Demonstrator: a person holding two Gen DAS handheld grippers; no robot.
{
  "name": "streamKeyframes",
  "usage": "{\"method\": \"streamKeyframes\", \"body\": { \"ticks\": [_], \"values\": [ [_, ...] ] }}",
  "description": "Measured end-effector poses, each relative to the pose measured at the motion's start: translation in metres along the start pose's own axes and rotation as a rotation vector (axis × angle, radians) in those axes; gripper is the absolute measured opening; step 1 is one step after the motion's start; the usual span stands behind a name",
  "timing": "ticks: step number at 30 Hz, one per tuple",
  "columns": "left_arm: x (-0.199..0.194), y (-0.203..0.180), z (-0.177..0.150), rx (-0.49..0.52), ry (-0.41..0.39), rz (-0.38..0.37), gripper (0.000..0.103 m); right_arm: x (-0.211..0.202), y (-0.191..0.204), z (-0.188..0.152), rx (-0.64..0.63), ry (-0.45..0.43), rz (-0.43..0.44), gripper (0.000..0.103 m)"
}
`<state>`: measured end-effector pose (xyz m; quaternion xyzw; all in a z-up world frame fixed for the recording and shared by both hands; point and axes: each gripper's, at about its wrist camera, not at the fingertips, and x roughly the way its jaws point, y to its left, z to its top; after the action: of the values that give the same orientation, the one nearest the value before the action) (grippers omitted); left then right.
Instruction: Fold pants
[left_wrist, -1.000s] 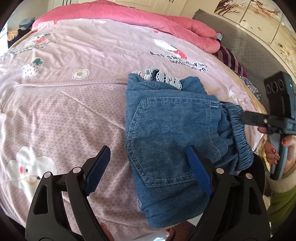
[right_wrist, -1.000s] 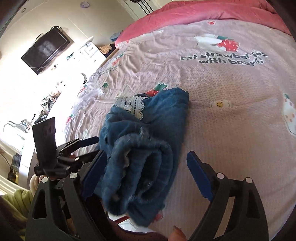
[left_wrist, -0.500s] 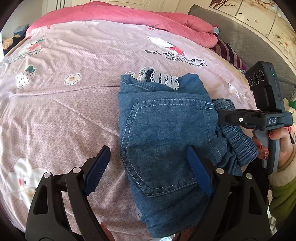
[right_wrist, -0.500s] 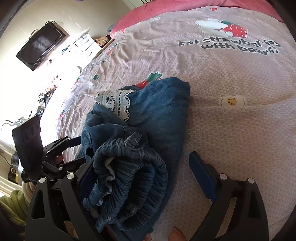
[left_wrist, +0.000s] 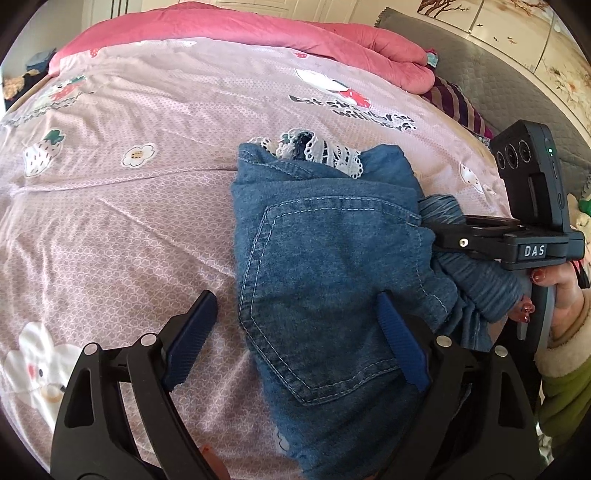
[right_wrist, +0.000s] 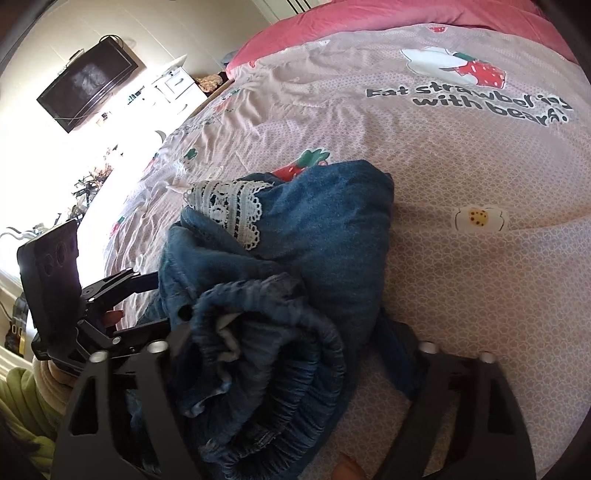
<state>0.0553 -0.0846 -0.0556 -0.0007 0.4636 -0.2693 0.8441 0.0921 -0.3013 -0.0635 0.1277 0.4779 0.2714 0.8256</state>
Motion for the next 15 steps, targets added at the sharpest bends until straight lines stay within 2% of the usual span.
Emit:
{"method": "streamKeyframes", "body": {
  "ticks": [3,5,6,8,15],
  "values": [
    [0.001,-0.003,-0.001,0.011,-0.007,0.001,0.076,-0.001,0.002,-0.002,-0.007,-0.017,0.004,0.058],
    [0.001,-0.006,-0.001,0.017,-0.01,-0.025,0.06,-0.003,0.002,-0.004,0.003,-0.034,0.009,0.053],
    [0.0,-0.01,-0.001,0.029,-0.013,-0.024,0.058,-0.004,0.002,-0.005,0.003,-0.042,0.008,0.053],
    [0.0,-0.014,-0.001,0.047,-0.019,-0.032,0.047,-0.006,0.004,-0.007,-0.005,-0.065,0.003,0.051],
    [-0.01,-0.02,0.003,0.082,-0.05,-0.004,0.026,-0.019,0.014,-0.014,-0.036,-0.129,-0.014,0.046]
  ]
}}
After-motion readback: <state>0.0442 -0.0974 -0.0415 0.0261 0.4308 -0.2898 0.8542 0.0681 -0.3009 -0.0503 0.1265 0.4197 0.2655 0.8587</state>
